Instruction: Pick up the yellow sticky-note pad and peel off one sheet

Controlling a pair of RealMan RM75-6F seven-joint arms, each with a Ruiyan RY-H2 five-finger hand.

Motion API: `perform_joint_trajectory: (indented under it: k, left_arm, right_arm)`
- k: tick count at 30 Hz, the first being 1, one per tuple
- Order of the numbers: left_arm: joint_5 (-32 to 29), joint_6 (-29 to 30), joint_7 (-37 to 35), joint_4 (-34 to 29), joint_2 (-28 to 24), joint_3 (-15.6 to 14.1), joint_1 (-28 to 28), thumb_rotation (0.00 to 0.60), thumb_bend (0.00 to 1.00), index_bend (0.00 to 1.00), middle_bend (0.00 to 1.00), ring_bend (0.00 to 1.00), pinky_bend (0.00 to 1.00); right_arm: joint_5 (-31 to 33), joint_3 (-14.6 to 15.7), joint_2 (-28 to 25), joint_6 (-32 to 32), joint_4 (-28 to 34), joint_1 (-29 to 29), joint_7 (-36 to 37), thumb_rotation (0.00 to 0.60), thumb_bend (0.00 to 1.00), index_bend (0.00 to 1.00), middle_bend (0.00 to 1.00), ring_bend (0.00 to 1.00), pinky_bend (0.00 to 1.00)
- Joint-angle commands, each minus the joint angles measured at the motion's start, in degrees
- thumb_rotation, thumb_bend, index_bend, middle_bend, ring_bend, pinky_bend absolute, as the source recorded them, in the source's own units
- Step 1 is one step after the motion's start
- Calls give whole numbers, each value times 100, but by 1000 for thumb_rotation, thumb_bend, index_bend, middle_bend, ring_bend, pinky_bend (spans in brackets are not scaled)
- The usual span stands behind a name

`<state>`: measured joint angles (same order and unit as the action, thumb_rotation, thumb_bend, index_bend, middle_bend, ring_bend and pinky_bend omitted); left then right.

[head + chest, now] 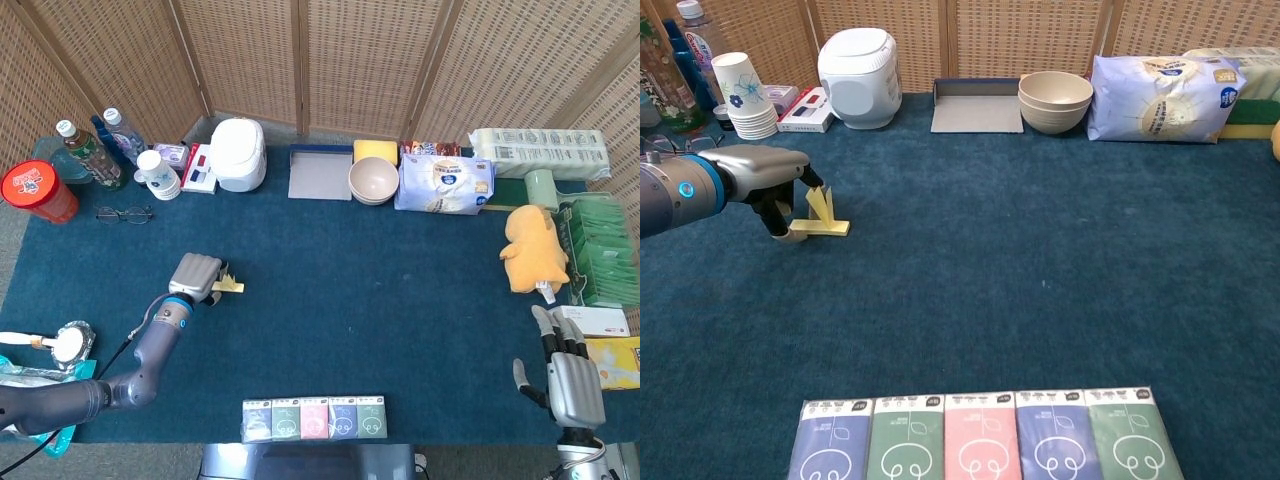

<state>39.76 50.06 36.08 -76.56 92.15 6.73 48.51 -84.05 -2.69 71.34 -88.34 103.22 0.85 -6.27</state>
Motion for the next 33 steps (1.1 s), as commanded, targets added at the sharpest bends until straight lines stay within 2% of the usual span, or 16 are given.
perform_joint_trajectory:
  k: [1,9,14,19,24,33]
  left_arm:
    - [-11,12,27,-6,0,-22,8,600,288,473,1000,1000,936]
    - [-24,44,76,-34,-11,-73,21,600,296,534,1000,1000,936]
    - [12,58,111,-92,-42,-119,26,600,330,604,1000,1000,941]
    - [281,191,-11,-284,-194,-117,-23,600,346,637,1000,1000,948]
    - [837,320,-413,-727,-639,-68,-144,600,350,647,1000,1000,955]
    - [2104,-2,-1484,-1591,-1886,-37,-258,600,351,651,1000,1000,955]
  right_arm:
    - [1,-3,0,-8,-8,6,13,600,457,40,133,0,45]
    - [-16,2,-1,-34,-21,31,56,600,457,40,133,0,46]
    - [-46,-3,-5,-79,-14,50,82,600,457,40,133,0,46]
    - [-75,-9,-17,-97,-7,54,115,600,457,40,133,0,45]
    - [-133,-33,-33,-21,2,-16,154,600,458,40,134,0,46]
    - [-310,-186,-55,340,47,-382,432,600,456,40,150,3,78]
